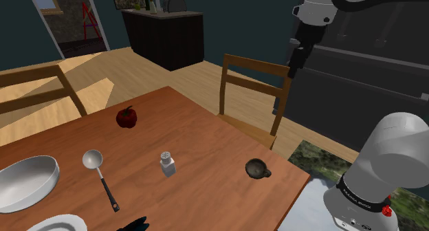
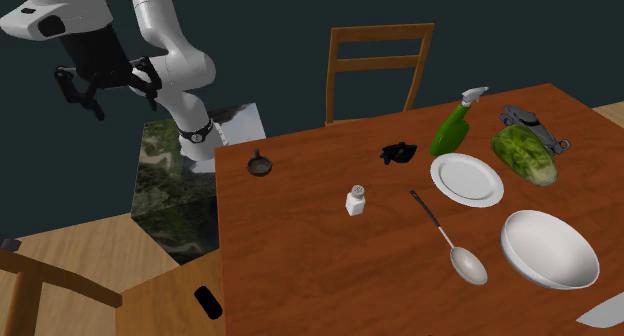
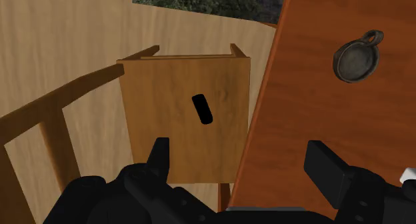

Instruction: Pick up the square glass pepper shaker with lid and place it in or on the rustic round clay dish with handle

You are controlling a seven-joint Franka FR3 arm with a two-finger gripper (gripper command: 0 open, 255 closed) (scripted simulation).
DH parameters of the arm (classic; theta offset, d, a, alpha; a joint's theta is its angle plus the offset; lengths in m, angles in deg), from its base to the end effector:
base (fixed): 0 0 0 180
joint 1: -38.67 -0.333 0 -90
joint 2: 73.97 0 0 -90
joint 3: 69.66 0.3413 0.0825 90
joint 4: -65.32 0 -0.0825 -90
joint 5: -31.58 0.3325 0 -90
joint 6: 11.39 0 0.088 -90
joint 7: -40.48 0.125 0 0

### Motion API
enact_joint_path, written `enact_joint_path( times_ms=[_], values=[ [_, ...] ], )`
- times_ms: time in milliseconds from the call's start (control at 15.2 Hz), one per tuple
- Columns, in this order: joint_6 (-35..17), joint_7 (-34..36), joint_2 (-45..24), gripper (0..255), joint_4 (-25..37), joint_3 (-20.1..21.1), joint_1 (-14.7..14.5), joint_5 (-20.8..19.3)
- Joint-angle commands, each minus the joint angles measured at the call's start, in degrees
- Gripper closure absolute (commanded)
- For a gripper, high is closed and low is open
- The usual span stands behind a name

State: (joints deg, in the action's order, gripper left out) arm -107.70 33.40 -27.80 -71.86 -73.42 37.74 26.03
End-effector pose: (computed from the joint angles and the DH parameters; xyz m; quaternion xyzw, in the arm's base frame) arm 0.2435 -0.0303 0.5886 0.9974 0.0491 0.0437 0.0281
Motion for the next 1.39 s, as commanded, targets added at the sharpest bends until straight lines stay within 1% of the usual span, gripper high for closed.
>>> enact_joint_path(
  times_ms=[0, 330, 660, 990, 1320],
  values=[
    [0.0, 0.0, 0.0, 0, 0.0, 0.0, 0.0, 0.0],
    [-6.0, 6.64, -1.73, 0, -3.7, 5.25, -2.08, 3.64],
    [-12.54, 13.18, -5.6, 0, -5.54, 10.67, -4.12, 6.86],
    [-19.32, 19.75, -11.5, 0, -5.42, 16.24, -5.69, 9.14],
    [-25.86, 26.63, -19.12, 0, -3.3, 21.93, -6.38, 9.76]
  ],
)
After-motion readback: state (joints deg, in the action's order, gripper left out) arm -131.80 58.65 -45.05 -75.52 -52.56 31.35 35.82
